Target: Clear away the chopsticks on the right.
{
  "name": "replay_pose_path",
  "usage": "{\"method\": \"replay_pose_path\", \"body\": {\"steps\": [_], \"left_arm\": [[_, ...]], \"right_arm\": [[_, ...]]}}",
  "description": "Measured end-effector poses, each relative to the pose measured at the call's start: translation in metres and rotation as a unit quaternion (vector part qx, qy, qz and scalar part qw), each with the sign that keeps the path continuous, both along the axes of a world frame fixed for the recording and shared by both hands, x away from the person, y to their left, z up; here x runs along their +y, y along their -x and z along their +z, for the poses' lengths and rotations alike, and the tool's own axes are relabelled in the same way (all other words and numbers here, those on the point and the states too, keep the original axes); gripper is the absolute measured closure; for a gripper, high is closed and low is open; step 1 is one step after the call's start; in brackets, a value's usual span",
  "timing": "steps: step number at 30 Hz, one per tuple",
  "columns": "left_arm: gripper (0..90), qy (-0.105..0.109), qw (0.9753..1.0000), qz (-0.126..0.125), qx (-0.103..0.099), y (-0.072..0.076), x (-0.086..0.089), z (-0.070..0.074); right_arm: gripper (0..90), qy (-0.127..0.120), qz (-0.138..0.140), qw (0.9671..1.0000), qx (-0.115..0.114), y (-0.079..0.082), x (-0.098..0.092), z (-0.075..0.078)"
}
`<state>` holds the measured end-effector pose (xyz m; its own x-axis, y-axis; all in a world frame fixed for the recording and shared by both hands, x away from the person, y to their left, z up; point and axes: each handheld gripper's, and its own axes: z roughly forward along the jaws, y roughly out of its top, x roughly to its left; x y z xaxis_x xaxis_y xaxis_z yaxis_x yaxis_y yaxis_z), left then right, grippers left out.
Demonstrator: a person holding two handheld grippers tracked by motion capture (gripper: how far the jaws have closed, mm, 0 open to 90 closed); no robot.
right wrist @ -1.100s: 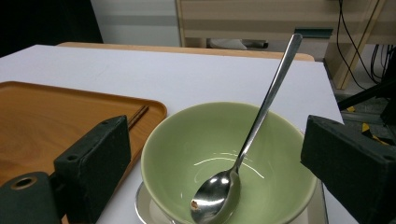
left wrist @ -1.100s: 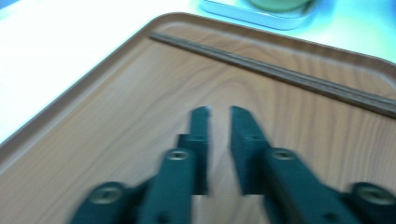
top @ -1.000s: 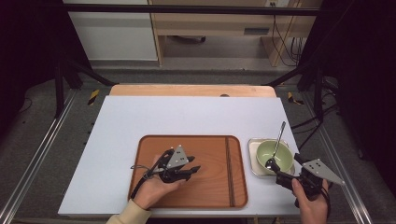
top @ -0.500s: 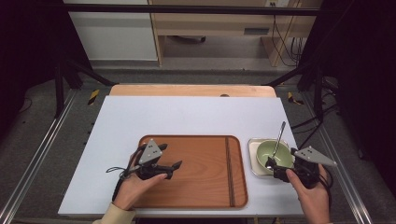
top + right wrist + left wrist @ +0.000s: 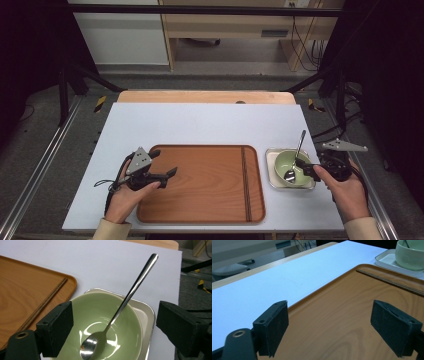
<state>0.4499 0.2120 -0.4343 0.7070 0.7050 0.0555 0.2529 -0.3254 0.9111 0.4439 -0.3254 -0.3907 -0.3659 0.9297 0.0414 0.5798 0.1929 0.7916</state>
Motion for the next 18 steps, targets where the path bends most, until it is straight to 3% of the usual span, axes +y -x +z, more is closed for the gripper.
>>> {"method": "replay_pose_path", "body": {"steps": [2, 9, 18], "left_arm": [[14.6, 0.005, 1.0, 0.005, -0.001, 0.0, 0.005, 0.001], [14.6, 0.009, 0.9997, 0.024, -0.005, -0.001, 0.021, 0.005], [14.7, 0.021, 0.9988, 0.044, -0.01, -0.002, 0.038, 0.007]], "right_arm": [[16.2, -0.012, 0.006, 0.9999, 0.007, -0.005, -0.001, 0.002], [21.2, 0.008, 0.017, 0.9997, 0.018, -0.024, -0.004, 0.006], [24.4, -0.015, 0.022, 0.9991, 0.031, -0.046, -0.006, -0.002]]}}
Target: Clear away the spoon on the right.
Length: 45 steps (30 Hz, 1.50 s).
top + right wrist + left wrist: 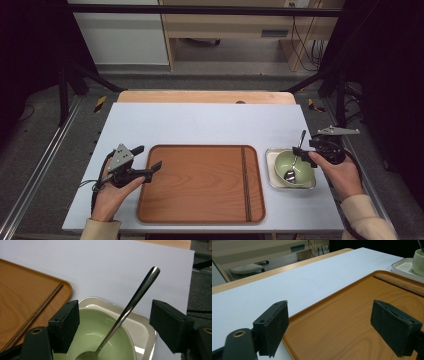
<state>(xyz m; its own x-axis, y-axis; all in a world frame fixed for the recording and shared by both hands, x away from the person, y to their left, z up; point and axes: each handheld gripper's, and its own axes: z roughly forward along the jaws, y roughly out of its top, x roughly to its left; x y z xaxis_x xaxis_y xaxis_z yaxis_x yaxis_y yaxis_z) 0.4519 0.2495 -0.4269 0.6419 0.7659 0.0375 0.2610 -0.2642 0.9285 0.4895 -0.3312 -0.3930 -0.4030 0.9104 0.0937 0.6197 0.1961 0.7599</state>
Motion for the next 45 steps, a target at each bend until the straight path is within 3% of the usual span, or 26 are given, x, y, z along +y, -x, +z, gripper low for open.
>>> {"method": "replay_pose_path", "body": {"steps": [16, 26, 31, 36, 45], "left_arm": [[14.7, 0.012, 0.9998, 0.013, -0.005, 0.0, 0.012, 0.004], [14.7, 0.01, 0.9998, 0.018, 0.0, -0.002, 0.016, 0.0], [14.7, 0.008, 0.9998, 0.019, 0.001, -0.002, 0.017, -0.001], [14.9, 0.009, 0.9997, 0.022, 0.003, -0.003, 0.017, -0.002], [15.3, 0.011, 0.9996, 0.026, -0.003, -0.002, 0.02, 0.001]], "right_arm": [[35.2, -0.023, 0.006, 0.9997, 0.007, -0.017, -0.002, -0.009], [43.7, -0.052, 0.002, 0.9983, 0.027, -0.028, -0.013, -0.024], [58.0, -0.075, 0.013, 0.9968, 0.024, -0.034, -0.014, -0.027], [75.8, -0.073, 0.023, 0.997, 0.008, -0.031, -0.013, -0.022], [89.6, -0.09, 0.051, 0.9944, -0.021, -0.013, -0.015, -0.004]]}}
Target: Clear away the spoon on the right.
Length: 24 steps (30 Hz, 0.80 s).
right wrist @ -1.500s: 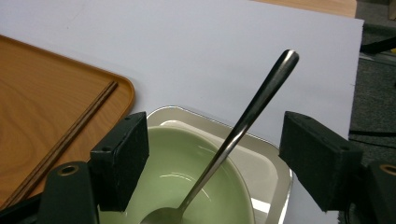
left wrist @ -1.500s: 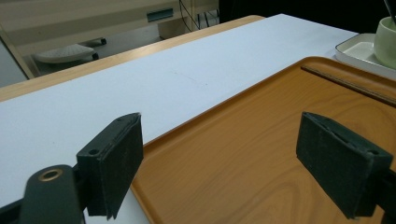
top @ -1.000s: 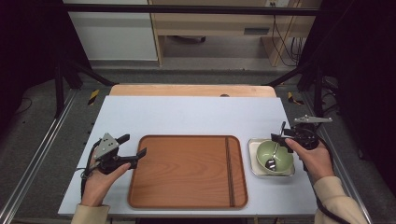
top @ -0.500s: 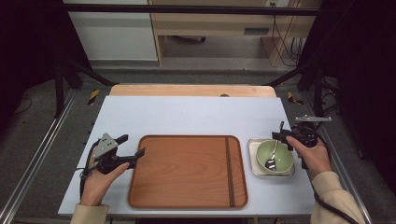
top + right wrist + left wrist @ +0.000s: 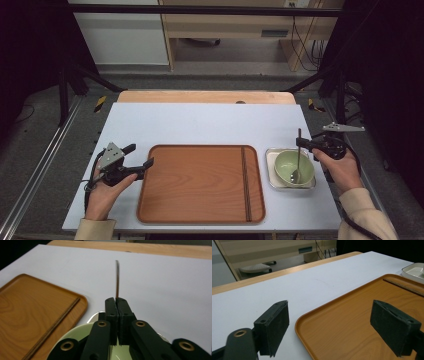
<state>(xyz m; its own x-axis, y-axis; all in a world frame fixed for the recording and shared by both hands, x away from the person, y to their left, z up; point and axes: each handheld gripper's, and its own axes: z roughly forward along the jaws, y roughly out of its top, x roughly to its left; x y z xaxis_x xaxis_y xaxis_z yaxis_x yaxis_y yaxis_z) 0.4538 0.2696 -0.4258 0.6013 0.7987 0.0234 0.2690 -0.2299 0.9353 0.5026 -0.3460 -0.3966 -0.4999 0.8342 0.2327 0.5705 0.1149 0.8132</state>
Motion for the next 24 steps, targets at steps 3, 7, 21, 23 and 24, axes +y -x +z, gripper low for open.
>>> {"method": "replay_pose_path", "body": {"steps": [3, 7, 21, 23, 24], "left_arm": [[15.7, 0.0, 1.0, 0.006, -0.003, 0.001, 0.001, 0.001], [16.8, 0.009, 0.9997, 0.02, -0.013, 0.001, 0.005, 0.004], [16.0, 0.03, 0.9988, 0.036, -0.016, 0.001, 0.016, 0.005], [15.8, 0.032, 0.9987, 0.035, -0.017, 0.001, 0.016, 0.005], [15.5, 0.033, 0.9987, 0.035, -0.017, 0.001, 0.016, 0.005]], "right_arm": [[89.8, 0.008, 0.004, 0.9998, -0.017, 0.007, 0.002, 0.008], [89.8, 0.029, -0.004, 0.9982, -0.052, 0.016, 0.007, 0.02], [89.8, 0.013, 0.003, 0.9832, -0.182, 0.035, 0.044, 0.101], [89.8, 0.015, 0.013, 0.9825, -0.185, 0.035, 0.055, 0.106], [89.8, 0.013, 0.019, 0.9823, -0.186, 0.035, 0.06, 0.108]]}}
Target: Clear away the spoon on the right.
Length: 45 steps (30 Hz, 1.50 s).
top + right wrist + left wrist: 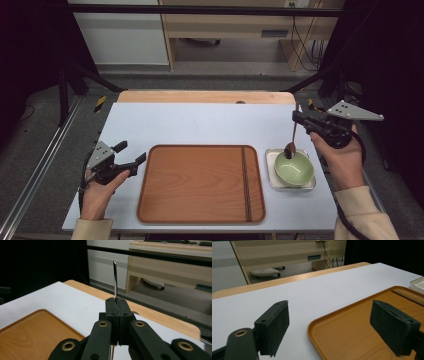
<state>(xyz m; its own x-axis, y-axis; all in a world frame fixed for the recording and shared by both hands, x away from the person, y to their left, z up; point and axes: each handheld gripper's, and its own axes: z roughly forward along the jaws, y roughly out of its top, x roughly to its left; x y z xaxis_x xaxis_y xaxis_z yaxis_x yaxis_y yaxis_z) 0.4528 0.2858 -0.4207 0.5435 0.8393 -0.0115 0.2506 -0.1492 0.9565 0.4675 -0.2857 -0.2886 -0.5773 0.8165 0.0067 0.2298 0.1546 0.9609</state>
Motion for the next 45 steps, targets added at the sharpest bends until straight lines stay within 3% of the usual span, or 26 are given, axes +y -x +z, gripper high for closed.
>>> {"method": "replay_pose_path", "body": {"steps": [5, 13, 19, 25, 34, 45], "left_arm": [[9.9, 0.006, 0.9999, 0.015, -0.001, 0.0, 0.002, 0.0], [7.1, 0.015, 0.9996, 0.021, -0.005, 0.0, 0.004, 0.002], [6.8, 0.022, 0.9996, 0.019, -0.007, 0.0, 0.005, 0.005], [6.6, 0.03, 0.9994, 0.012, -0.011, 0.0, 0.004, 0.008], [6.5, 0.024, 0.9997, 0.007, -0.007, -0.001, 0.003, 0.007], [6.9, 0.018, 0.9998, 0.0, -0.006, -0.001, 0.0, 0.006]], "right_arm": [[89.9, -0.004, 0.012, 0.9999, 0.009, -0.001, 0.024, 0.003], [89.9, -0.002, 0.066, 0.9971, 0.038, -0.002, 0.072, -0.009], [89.9, 0.0, 0.097, 0.9934, 0.061, -0.001, 0.102, -0.031], [89.9, -0.016, 0.12, 0.9886, 0.09, 0.007, 0.123, -0.057], [89.8, -0.032, 0.145, 0.9815, 0.121, 0.014, 0.14, -0.083], [89.8, -0.039, 0.151, 0.9751, 0.157, 0.026, 0.137, -0.11]]}}
